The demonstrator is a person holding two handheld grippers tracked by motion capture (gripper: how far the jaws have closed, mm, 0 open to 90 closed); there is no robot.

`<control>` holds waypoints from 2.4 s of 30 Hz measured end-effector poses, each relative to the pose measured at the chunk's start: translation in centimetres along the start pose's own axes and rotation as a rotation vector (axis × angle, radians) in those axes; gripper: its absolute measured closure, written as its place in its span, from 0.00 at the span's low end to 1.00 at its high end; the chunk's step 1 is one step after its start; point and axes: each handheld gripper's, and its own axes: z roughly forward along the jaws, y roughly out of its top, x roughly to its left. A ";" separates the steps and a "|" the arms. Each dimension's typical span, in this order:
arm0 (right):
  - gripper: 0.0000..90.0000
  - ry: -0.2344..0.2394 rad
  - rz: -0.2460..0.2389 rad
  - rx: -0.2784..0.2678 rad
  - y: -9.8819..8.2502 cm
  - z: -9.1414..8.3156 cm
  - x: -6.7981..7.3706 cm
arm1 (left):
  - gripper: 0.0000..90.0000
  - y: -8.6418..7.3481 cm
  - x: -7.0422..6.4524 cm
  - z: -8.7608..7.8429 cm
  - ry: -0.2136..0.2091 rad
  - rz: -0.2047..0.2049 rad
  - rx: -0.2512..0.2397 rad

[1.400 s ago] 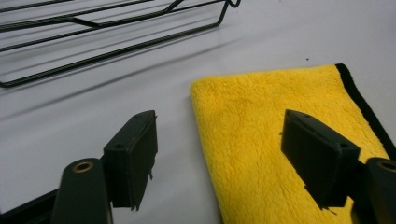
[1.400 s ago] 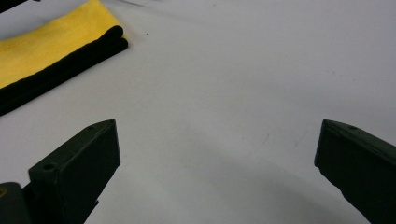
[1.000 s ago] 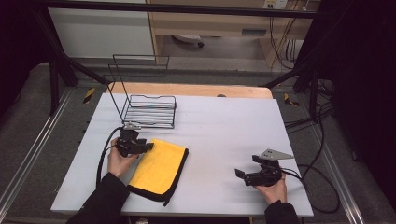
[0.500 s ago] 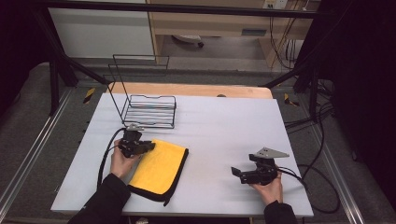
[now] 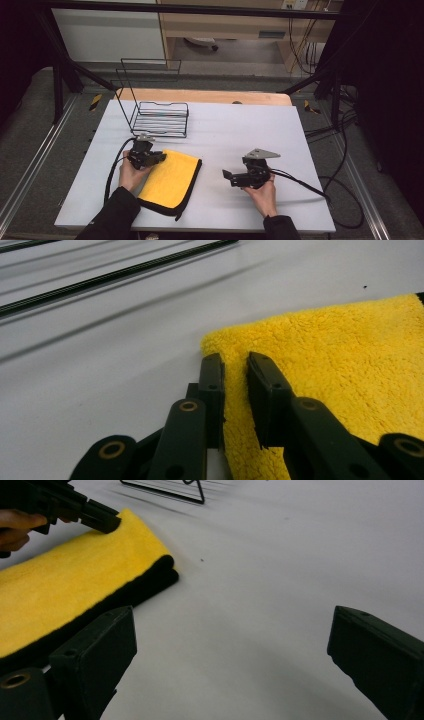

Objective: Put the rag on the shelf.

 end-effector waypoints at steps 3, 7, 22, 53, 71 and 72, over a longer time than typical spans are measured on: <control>0.09 0.006 -0.013 0.015 0.8 1.8 1.0 | 0.85 0.0 0.0 0.0 0.003 0.008 0.000; 0.12 0.001 -0.019 0.055 1.7 4.3 2.3 | 0.84 0.0 0.0 0.0 -0.003 0.012 -0.002; 0.40 0.014 -0.024 0.155 3.1 10.3 4.4 | 0.84 -0.1 0.1 0.0 -0.009 0.031 -0.006; 0.86 0.090 0.093 0.175 3.4 10.1 4.6 | 0.91 0.0 0.3 -0.3 -0.021 -0.005 -0.018; 0.86 0.126 0.050 0.033 4.5 7.4 6.1 | 0.93 0.0 0.2 -4.2 -0.065 -0.001 -0.152; 0.86 0.125 0.038 0.029 4.6 7.3 6.3 | 0.93 0.0 0.1 -4.4 -0.062 0.003 -0.158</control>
